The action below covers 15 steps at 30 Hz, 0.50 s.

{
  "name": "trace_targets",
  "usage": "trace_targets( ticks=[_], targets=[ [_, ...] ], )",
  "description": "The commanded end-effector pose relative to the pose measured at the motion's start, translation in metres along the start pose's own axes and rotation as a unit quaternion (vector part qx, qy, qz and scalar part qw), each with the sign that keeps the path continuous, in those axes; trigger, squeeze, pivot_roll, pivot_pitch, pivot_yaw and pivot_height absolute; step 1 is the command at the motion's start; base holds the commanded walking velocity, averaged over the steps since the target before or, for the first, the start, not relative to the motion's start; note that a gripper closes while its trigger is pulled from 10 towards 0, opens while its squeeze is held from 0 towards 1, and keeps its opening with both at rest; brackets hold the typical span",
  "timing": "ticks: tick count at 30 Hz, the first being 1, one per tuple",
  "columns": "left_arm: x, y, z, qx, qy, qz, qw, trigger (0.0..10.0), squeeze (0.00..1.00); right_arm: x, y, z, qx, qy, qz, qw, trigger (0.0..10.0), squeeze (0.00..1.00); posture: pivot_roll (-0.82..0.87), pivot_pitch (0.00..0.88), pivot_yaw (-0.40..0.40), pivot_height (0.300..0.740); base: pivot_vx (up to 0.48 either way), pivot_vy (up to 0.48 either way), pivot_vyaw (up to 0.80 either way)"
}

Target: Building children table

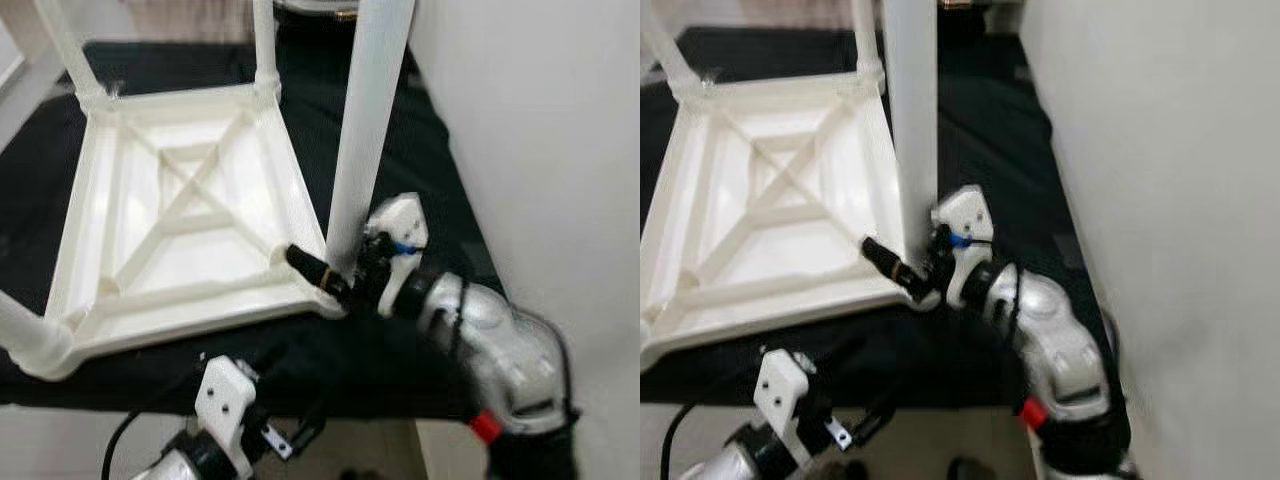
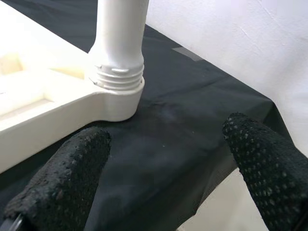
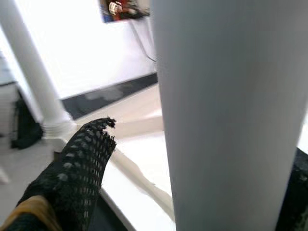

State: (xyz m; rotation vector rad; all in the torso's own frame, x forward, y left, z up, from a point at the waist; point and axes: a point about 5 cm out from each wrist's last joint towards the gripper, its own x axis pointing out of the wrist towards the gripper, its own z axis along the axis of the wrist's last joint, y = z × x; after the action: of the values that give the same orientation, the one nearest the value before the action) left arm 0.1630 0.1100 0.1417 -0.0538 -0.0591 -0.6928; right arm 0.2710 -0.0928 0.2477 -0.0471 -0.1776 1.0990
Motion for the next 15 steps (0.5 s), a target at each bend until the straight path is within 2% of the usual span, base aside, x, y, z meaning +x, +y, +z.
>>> trace_targets(
  ticks=[1,2,3,6,14,15],
  targets=[
    [-0.002,-0.002,-0.004,-0.005,0.011,-0.002,1.000,10.0,0.00,0.002,0.007,-0.001,0.010,-0.007,0.037,0.999,10.0,1.00,0.02,0.205,-0.050,0.740,0.000,0.000,0.00],
    [-0.002,-0.002,-0.004,-0.004,0.011,-0.001,1.000,10.0,0.00,0.001,0.005,0.002,0.005,-0.007,0.059,0.998,10.0,0.96,0.02,0.204,-0.048,0.740,0.000,0.000,0.00],
    [-0.002,-0.002,-0.004,-0.004,0.011,-0.001,1.000,10.0,0.00,0.001,0.002,0.004,-0.005,-0.005,0.079,0.997,10.0,0.00,0.03,0.204,-0.048,0.740,0.000,0.000,0.00],
    [-0.002,-0.002,-0.004,-0.003,0.011,-0.001,1.000,10.0,0.00,-0.002,-0.007,0.007,-0.024,0.014,0.140,0.990,10.0,0.00,0.04,0.214,-0.051,0.740,0.000,0.000,0.00],
    [-0.001,-0.003,-0.003,-0.003,0.011,-0.001,1.000,10.0,0.00,-0.004,-0.015,0.008,-0.029,0.020,0.149,0.988,10.0,0.00,0.04,0.217,-0.053,0.740,0.000,0.000,0.00],
    [-0.002,-0.005,-0.004,-0.004,0.011,-0.001,1.000,10.0,0.00,-0.009,-0.020,0.007,-0.028,0.034,0.176,0.983,0.0,0.00,0.04,0.209,-0.063,0.740,0.000,0.000,0.00]
  ],
)
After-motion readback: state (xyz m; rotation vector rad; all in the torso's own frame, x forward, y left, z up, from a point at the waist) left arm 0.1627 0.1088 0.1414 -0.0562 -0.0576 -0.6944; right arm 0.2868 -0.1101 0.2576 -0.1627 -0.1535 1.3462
